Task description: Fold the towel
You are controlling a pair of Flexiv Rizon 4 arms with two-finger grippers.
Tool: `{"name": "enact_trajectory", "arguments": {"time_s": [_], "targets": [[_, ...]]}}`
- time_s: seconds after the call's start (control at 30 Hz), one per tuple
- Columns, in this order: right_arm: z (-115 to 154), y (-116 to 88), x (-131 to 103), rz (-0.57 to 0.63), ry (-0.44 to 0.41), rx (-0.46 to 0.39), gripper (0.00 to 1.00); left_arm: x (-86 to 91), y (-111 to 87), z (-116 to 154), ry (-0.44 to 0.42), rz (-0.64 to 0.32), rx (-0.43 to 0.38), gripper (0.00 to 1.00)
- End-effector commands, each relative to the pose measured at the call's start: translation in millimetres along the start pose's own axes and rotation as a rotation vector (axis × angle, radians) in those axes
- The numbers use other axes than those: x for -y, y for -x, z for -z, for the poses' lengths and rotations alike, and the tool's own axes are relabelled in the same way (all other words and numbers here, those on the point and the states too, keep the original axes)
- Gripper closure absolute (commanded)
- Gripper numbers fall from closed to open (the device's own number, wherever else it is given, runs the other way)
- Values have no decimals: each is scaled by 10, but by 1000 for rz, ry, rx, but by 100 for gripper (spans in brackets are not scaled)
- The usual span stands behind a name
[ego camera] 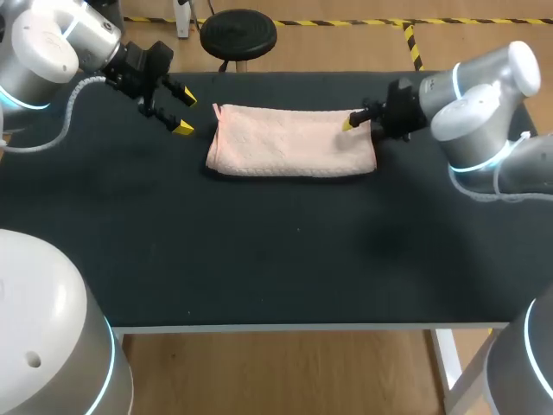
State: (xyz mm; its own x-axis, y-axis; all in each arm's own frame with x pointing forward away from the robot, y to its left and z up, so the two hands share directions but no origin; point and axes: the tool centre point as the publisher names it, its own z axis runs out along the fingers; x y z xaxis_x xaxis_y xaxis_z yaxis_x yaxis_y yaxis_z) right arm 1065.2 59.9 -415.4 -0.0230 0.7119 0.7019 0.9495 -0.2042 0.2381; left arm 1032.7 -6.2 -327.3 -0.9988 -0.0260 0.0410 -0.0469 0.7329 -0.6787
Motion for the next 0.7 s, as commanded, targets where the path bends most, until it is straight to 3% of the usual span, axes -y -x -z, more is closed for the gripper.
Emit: {"name": "enact_trajectory", "arguments": {"time_s": [0.03, 0.3, 0.7], "targets": [[-1, -141, 46, -4, 22, 36, 100, -7, -3, -3, -1, -2, 1, 0], [-33, -541, 5, 25, 63, 83, 100, -7, -3, -3, -1, -2, 1, 0], [-396, -1562, -216, 99, 128, 79, 100, -7, -3, -3, -1, -2, 1, 0]]}}
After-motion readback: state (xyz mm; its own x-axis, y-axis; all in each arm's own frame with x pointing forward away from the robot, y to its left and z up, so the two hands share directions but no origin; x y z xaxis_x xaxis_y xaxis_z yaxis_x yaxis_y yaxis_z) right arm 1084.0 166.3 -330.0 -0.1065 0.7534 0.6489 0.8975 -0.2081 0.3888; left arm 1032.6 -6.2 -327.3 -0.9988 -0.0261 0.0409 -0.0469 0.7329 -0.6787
